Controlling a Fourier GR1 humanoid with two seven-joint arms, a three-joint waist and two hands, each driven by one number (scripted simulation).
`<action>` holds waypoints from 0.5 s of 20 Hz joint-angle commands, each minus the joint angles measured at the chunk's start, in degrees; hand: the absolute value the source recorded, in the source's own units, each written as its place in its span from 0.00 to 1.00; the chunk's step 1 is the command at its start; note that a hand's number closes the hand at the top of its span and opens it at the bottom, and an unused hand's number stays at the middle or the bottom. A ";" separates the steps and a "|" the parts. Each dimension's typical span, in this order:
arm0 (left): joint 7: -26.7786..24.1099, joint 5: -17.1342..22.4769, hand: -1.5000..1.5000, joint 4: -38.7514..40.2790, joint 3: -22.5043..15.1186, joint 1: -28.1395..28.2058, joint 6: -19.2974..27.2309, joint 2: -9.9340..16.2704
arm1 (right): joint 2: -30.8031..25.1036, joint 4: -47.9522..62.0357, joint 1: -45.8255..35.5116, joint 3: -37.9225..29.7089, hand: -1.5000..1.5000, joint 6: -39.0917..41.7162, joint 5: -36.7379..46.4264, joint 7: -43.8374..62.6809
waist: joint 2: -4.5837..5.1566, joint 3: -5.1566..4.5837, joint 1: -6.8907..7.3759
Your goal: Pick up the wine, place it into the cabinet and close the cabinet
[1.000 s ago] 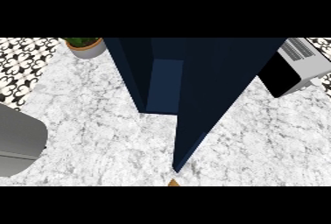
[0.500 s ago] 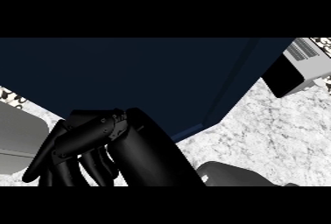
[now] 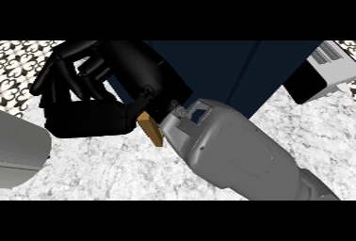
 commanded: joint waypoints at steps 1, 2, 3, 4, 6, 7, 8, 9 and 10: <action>-2.00 0.32 0.00 1.07 1.97 -0.87 -1.45 -1.44 | 0.12 6.79 -0.69 0.44 1.00 12.16 -9.57 2.21 | 0.48 0.05 0.52; -1.79 0.45 0.00 2.72 3.11 -1.39 -2.76 -0.90 | 0.12 6.69 -2.02 1.74 1.00 15.28 -11.38 2.68 | 0.42 0.00 0.63; -0.61 1.18 0.00 1.34 3.09 -1.35 -2.29 -0.50 | 0.12 8.29 -3.16 1.47 1.00 18.27 -13.56 5.22 | 0.40 0.04 0.57; -0.30 1.65 0.00 0.80 4.32 -1.03 -3.41 0.82 | 0.12 8.99 -2.88 3.22 1.00 21.13 -14.75 7.12 | 0.25 0.08 1.03; -0.86 0.03 0.00 1.77 3.83 0.21 -3.42 -0.98 | -0.36 12.17 -3.79 2.01 1.00 27.44 -17.47 7.92 | 0.10 0.06 0.59; -0.83 -0.84 0.00 2.05 3.45 -0.68 -3.16 -2.16 | 0.11 14.82 -2.80 2.78 1.00 30.24 -17.91 6.81 | 0.27 0.03 0.05; -0.21 -0.03 0.00 2.04 4.70 -1.24 -3.24 -1.62 | 0.11 16.93 -6.77 2.36 1.00 29.90 -19.76 8.52 | 0.12 0.02 0.22; 0.82 1.30 0.00 4.23 5.91 -1.41 -4.89 -1.00 | 0.12 19.10 -5.05 2.14 1.00 32.77 -20.12 6.72 | 0.22 0.03 -0.39; -0.19 -0.88 0.00 3.72 5.46 -0.17 -4.48 -2.27 | 0.12 21.79 -6.83 0.56 1.00 34.35 -20.38 7.83 | 0.03 0.05 -0.43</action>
